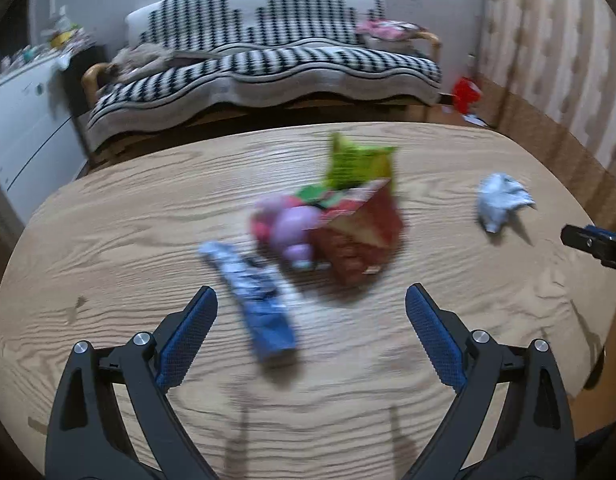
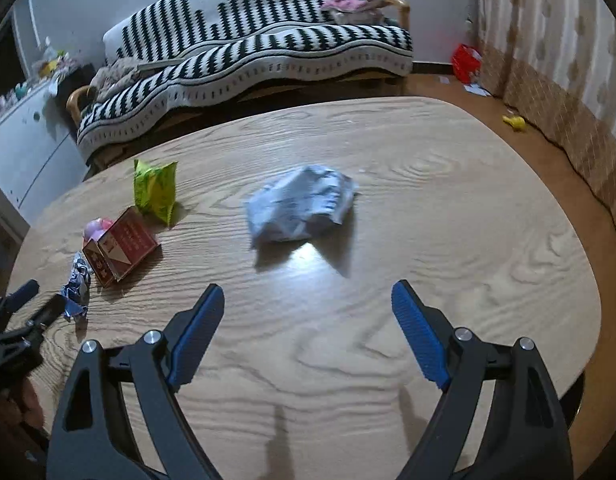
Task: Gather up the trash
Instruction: 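Swing both tools back toward the trash pile on the table, then grasp the blue foil wrapper with the left tool while the right tool grasps the white printed bag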
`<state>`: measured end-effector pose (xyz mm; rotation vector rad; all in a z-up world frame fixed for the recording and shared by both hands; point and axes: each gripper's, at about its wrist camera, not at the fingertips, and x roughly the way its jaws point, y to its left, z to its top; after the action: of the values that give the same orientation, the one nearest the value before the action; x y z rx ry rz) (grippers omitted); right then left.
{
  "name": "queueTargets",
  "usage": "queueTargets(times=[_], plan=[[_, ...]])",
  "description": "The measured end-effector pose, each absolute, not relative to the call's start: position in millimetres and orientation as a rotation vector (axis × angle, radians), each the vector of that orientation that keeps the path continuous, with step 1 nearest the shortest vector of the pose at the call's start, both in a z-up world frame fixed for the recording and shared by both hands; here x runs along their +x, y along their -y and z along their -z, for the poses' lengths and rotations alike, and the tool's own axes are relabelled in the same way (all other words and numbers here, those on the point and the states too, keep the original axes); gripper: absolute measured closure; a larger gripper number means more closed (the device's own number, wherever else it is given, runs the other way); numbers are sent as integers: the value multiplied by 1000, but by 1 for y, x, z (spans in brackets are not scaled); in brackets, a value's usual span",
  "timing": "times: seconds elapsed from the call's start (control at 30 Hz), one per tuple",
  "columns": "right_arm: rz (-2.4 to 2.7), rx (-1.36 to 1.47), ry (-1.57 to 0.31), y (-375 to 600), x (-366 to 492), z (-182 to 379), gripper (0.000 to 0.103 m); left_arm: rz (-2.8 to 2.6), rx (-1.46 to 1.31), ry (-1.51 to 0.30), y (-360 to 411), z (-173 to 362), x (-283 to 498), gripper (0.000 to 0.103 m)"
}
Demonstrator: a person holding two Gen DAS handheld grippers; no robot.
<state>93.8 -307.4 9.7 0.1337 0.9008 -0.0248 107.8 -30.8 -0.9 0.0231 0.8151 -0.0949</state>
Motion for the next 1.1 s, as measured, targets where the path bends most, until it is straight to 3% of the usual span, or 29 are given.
queueTargets(times=[0.5,0.53,0.57,0.63,0.7,1.1], plan=[[10,108,-944,290,136,18,19,-2,-10,-936,-7,54,169,12],[10,111,-946,291,140,19,19,0,-7,-944,-8,58,171,14],[12,115,-950,292,144,22,19,3,-3,-950,-8,59,172,24],[18,122,-957,293,150,26,18,18,32,-926,-5,58,170,46],[25,128,-963,295,159,30,18,33,38,-936,-4,56,168,75],[66,224,-969,307,211,53,16,0,40,-936,-15,46,161,76]])
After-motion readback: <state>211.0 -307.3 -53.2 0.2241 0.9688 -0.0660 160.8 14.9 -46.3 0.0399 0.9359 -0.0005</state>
